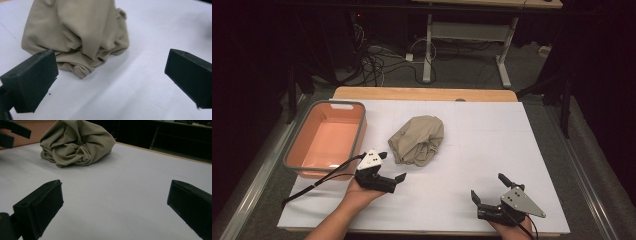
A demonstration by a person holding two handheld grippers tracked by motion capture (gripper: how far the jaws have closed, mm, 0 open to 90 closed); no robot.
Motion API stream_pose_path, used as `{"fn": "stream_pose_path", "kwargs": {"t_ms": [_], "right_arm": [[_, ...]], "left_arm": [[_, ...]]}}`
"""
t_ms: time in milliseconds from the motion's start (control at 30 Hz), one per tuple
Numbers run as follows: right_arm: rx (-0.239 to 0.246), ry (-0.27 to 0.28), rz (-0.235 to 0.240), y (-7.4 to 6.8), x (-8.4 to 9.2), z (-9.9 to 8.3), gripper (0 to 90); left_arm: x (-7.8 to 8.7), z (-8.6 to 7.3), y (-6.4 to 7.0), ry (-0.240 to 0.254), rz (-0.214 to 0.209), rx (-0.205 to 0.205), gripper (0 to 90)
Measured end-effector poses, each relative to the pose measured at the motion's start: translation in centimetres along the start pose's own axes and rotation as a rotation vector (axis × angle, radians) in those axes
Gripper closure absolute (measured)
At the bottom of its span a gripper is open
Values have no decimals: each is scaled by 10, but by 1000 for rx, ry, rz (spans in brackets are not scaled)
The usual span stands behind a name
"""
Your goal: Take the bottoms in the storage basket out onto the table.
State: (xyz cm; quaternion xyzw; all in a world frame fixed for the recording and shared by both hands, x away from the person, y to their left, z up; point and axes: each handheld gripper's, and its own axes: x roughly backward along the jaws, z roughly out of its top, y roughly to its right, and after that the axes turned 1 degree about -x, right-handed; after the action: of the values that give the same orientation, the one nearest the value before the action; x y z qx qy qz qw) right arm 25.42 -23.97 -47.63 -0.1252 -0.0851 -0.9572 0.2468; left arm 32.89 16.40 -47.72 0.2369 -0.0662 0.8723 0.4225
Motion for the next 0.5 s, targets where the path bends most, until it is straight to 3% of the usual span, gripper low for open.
{"fn": "stream_pose_path", "kwargs": {"t_ms": [67,200,400,500], "right_arm": [[2,0,0,0,0,0,10],[1,1,2,-2,0,0,11],[4,6,7,-7,0,1,11],[5,4,4,-9,0,0,11]], "left_arm": [[7,-5,3,15,-2,-8,0],[18,-13,5,49,-15,19,0],[34,-29,13,106,11,32,0],[34,-30,13,104,8,25,0]]}}
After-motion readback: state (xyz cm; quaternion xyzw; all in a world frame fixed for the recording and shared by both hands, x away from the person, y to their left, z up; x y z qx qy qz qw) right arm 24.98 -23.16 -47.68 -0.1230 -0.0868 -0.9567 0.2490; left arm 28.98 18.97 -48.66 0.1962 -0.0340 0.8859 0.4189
